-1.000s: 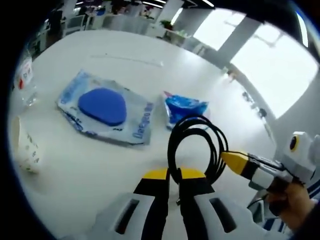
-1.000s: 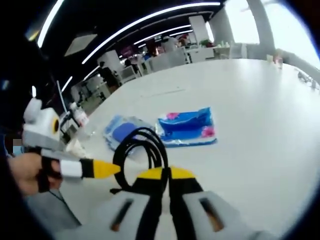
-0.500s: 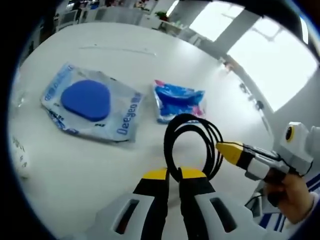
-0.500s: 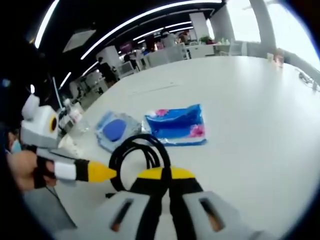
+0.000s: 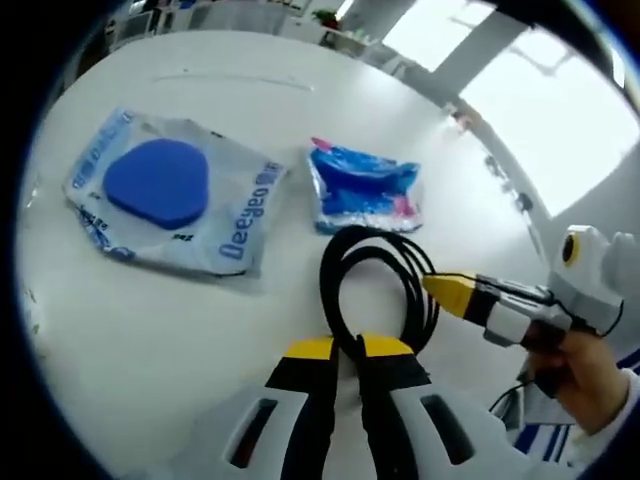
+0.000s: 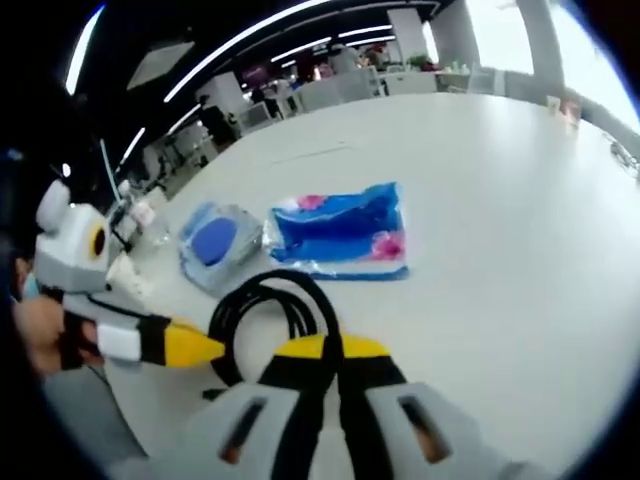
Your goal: Arrange the tabletop items into an orderly group along one side of the table until the central work area is clear of visible clutter.
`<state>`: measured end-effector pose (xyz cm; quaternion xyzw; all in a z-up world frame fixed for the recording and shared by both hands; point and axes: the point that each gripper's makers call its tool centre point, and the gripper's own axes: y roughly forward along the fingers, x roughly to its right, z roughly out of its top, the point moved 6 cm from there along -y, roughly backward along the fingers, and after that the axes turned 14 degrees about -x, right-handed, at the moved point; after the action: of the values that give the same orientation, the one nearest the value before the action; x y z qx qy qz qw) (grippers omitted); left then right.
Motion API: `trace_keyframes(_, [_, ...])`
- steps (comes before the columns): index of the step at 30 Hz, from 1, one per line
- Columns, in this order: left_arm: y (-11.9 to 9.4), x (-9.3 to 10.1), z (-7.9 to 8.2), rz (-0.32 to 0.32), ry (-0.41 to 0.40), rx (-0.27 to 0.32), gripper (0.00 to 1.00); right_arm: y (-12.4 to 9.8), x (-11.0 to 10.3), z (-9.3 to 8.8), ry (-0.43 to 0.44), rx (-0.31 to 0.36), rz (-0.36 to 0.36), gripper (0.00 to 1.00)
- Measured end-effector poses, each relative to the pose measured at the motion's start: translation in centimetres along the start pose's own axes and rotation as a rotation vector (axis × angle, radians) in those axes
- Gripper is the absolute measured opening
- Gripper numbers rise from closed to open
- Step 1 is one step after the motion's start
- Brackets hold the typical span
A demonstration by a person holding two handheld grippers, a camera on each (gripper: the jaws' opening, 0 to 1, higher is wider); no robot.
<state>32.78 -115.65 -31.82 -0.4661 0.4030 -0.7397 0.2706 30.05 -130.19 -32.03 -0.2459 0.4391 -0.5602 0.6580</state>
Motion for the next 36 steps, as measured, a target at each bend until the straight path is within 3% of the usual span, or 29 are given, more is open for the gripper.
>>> trace_keyframes(32, [0.3, -0.1, 0.3, 0.007, -0.004, 0.015, 0.03, 1.1, 0.6, -0.1, -0.025, -0.023, -0.008, 0.01])
trace_keyframes(36, [0.1, 0.1, 0.4, 0.015, 0.012, 0.031, 0.08, 0.9, 0.5, 0.2, -0.038, -0.009, -0.011, 0.02])
